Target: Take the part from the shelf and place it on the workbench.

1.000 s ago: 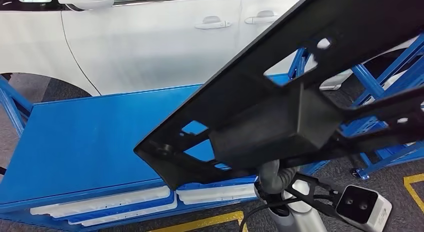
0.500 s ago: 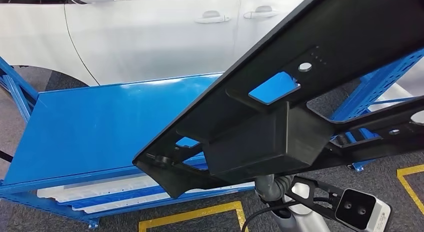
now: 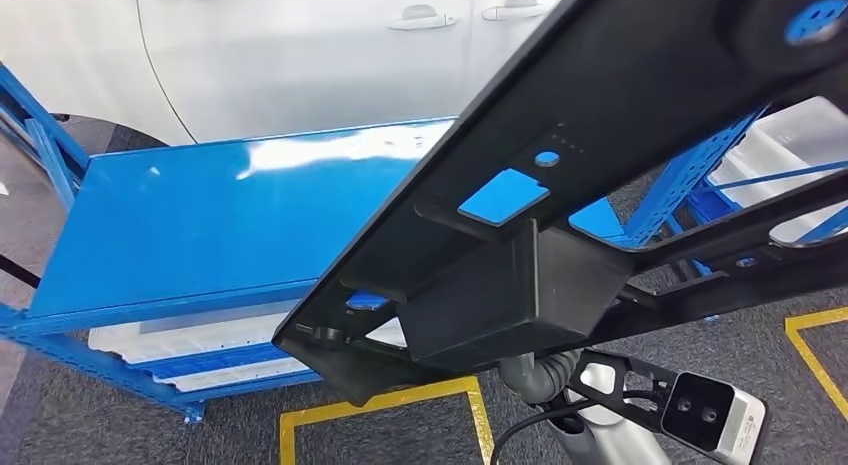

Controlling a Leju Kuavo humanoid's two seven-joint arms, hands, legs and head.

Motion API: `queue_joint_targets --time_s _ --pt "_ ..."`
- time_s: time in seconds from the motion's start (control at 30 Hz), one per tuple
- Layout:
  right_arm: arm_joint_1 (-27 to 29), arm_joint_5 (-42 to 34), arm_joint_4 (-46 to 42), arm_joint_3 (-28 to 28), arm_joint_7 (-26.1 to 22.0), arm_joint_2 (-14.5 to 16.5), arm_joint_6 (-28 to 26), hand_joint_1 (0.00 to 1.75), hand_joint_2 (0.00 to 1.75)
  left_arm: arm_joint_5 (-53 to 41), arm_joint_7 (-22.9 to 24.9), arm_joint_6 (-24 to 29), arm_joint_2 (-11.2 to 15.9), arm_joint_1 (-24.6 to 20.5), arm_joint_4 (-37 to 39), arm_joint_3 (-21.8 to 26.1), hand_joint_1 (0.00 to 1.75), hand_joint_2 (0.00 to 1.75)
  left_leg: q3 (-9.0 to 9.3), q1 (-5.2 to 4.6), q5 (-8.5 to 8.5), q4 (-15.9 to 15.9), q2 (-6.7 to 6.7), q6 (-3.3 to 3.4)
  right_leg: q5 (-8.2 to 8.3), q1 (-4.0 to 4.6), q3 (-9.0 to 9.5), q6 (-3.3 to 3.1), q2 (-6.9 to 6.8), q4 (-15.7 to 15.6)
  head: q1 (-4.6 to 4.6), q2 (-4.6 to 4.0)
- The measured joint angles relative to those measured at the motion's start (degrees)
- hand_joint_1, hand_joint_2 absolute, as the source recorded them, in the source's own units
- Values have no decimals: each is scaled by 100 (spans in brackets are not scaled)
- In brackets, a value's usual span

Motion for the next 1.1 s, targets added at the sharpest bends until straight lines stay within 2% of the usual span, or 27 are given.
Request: queue_joint_targets --time_s 0.07,0.1,0.13,0.17,0.23,0.27,0.3,0.33,0.37,0.4,0.43,0.47,0.5,0.57,0.6,0.63,0.67,0.73,0.77,0.8,0.83,0.87,0.9,0.97,1.0,1.03,1.1 --pt "2 5 1 5 1 -38 -2 175 175 0 -2 -2 -4 7 1 -2 0 175 -68 8 76 -27 11 93 44 -10 -22 68 11 9 1 0" --pt "3 6 1 7 0 -58 -2 175 175 0 -1 -2 -6 6 1 -3 0 175 -112 15 135 -33 23 139 -45 -19 -60 103 23 65 1 0" --pt "5 7 1 8 0 -78 -2 175 175 0 -1 -2 -7 2 1 -3 0 175 -170 27 201 -43 36 178 -236 -30 -124 138 34 213 1 0" --pt "7 8 1 8 0 -97 -2 175 175 0 -1 -3 -8 -4 1 -3 0 175 -238 32 268 -42 49 204 -527 -53 -214 169 43 481 1 0" --pt "14 17 1 10 1 -137 -10 175 175 0 0 -7 -8 -4 1 -9 0 175 -409 31 403 -35 54 218 -1046 -84 -393 218 43 1195 1 0" --pt "24 29 1 13 1 -162 -24 175 175 0 2 -10 -9 -2 1 -20 0 175 -501 31 473 -30 56 211 -1141 -97 -420 234 43 1478 1 0" --pt "40 49 -2 16 1 -190 -47 175 175 -1 4 -13 -10 -1 1 -33 0 175 -594 31 538 -24 56 201 -1098 -107 -360 241 43 1590 1 0" --pt "65 76 -12 19 1 -220 -73 175 175 -1 9 -17 -11 -1 1 -50 0 175 -681 31 601 -19 56 188 -962 -115 -196 237 43 1503 1 0" --pt "94 109 -35 20 0 -250 -97 175 175 -2 18 -19 -13 -1 1 -69 0 175 -754 31 659 -14 54 172 -811 -120 72 222 44 1216 1 0" --pt "121 142 -70 17 -1 -277 -113 175 175 -4 29 -20 -16 -2 1 -88 0 175 -815 29 713 -9 51 151 -748 -118 404 195 44 791 1 0" --pt "147 166 -113 9 -1 -300 -110 175 175 -5 43 -20 -20 -3 1 -109 0 175 -857 26 764 -5 47 124 -748 -104 704 166 47 366 -1 0" --pt "172 168 -150 -6 -2 -324 -84 175 175 -6 59 -19 -22 -5 1 -130 0 175 -876 25 813 -11 45 91 -782 -85 909 134 51 52 -1 0" --pt "194 145 -177 -28 -2 -350 -32 175 175 -7 73 -19 -24 -8 1 -150 0 175 -885 29 863 -22 44 54 -828 -62 1007 102 55 -129 -1 0" --pt "237 62 -197 -96 -2 -402 126 175 175 -7 96 -18 -24 -10 1 -188 0 175 -897 45 951 -59 42 -23 -747 -47 971 23 51 -198 -1 0" --pt "244 17 -198 -132 -2 -423 207 175 175 -7 103 -16 -24 -8 1 -203 0 175 -932 53 899 -27 41 -53 -682 -53 929 -26 44 -226 -1 0" --pt "248 -32 -198 -168 -2 -437 280 175 175 -7 106 -12 -24 -5 1 -215 0 175 -989 57 741 90 39 -74 -601 -63 871 -73 36 -252 -2 0" --pt "249 -83 -196 -200 -2 -448 342 175 175 -7 107 -7 -24 -5 1 -222 0 175 -1071 61 484 323 39 -86 -521 -70 801 -112 29 -271 -2 0" --pt "254 -185 -185 -262 -2 -475 453 175 175 -7 105 3 -23 -8 1 -231 0 175 -1248 63 -88 1050 38 -111 -386 -44 633 -150 24 -266 -3 0" --pt "263 -228 -174 -294 -1 -490 524 175 175 -7 101 5 -23 -9 1 -234 0 175 -1292 64 -220 1385 38 -124 -321 -31 543 -154 22 -256 -3 0" --pt "274 -266 -159 -330 -1 -505 601 175 175 -7 97 7 -24 -10 1 -239 0 175 -1267 64 -212 1584 38 -132 -256 -20 448 -152 20 -241 -3 0" --pt "288 -299 -143 -366 -1 -519 680 175 175 -7 91 8 -24 -11 1 -246 0 175 -1151 64 -90 1585 39 -129 -198 -13 353 -144 19 -218 -3 0" --pt "302 -330 -127 -405 -1 -533 749 175 175 -7 87 10 -25 -14 1 -256 0 175 -932 63 68 1387 39 -114 -144 -7 255 -133 19 -187 -3 0" --pt "311 -353 -115 -440 -1 -546 798 175 175 -7 84 15 -23 -22 1 -265 0 175 -630 58 154 1027 39 -86 -98 -5 172 -118 18 -144 -3 0" --pt "316 -385 -102 -503 -1 -572 845 175 175 -6 80 25 -19 -47 1 -277 0 175 -79 24 83 239 37 -18 -24 4 55 -70 11 -59 -2 0" --pt "316 -392 -97 -528 -2 -583 853 175 175 -6 78 30 -18 -57 1 -280 0 175 57 1 9 13 35 13 13 1 30 -38 6 -35 -2 0" --pt "317 -396 -90 -553 -2 -593 853 175 175 -5 77 34 -19 -60 1 -282 0 175 87 -18 -12 -86 34 44 57 -1 16 -3 1 -31 -2 0" --pt "318 -399 -77 -590 -2 -623 835 175 175 -4 78 40 -26 -56 1 -286 0 175 -2 -6 94 -96 49 115 68 -18 -28 71 13 -17 -2 0"
